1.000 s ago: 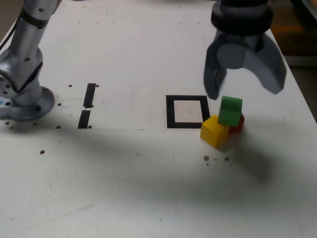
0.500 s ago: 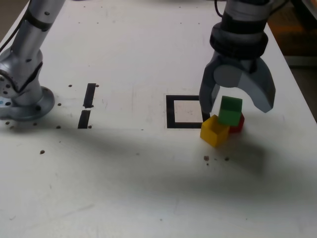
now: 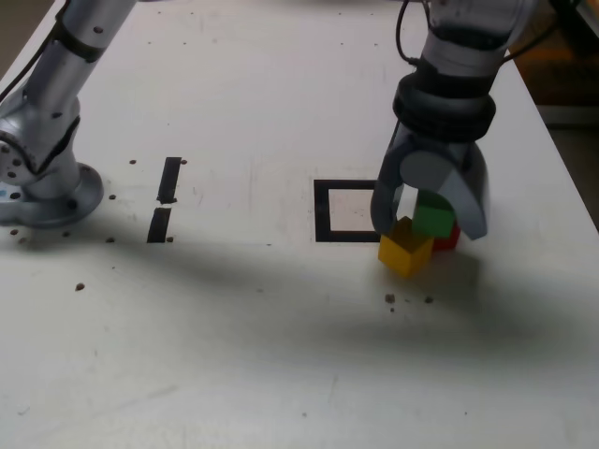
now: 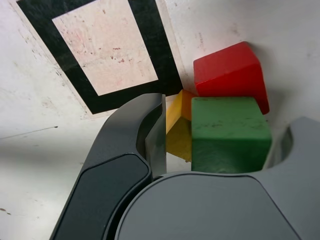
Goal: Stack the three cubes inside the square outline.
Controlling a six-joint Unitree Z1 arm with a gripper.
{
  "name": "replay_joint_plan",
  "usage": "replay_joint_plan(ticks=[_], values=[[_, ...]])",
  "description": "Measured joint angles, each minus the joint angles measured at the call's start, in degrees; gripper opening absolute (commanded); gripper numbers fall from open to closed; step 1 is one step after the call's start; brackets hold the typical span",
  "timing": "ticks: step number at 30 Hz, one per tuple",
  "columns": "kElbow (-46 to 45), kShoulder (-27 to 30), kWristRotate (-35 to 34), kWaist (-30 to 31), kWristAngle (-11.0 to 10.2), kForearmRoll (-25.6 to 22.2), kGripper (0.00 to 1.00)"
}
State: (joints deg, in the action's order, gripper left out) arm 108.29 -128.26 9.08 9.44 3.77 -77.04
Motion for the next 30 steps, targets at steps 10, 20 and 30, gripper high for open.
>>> replay_joint_plan(ticks=[10, 20, 30], values=[[-0.1, 0.6, -0.7, 0.2, -1.2, 2.9, 0.06], [-2.1, 11.6, -4.0, 1.6, -5.8, -1.5, 0.01], [-18.4, 27.0, -5.7, -5.3, -7.7, -4.3, 0.07]])
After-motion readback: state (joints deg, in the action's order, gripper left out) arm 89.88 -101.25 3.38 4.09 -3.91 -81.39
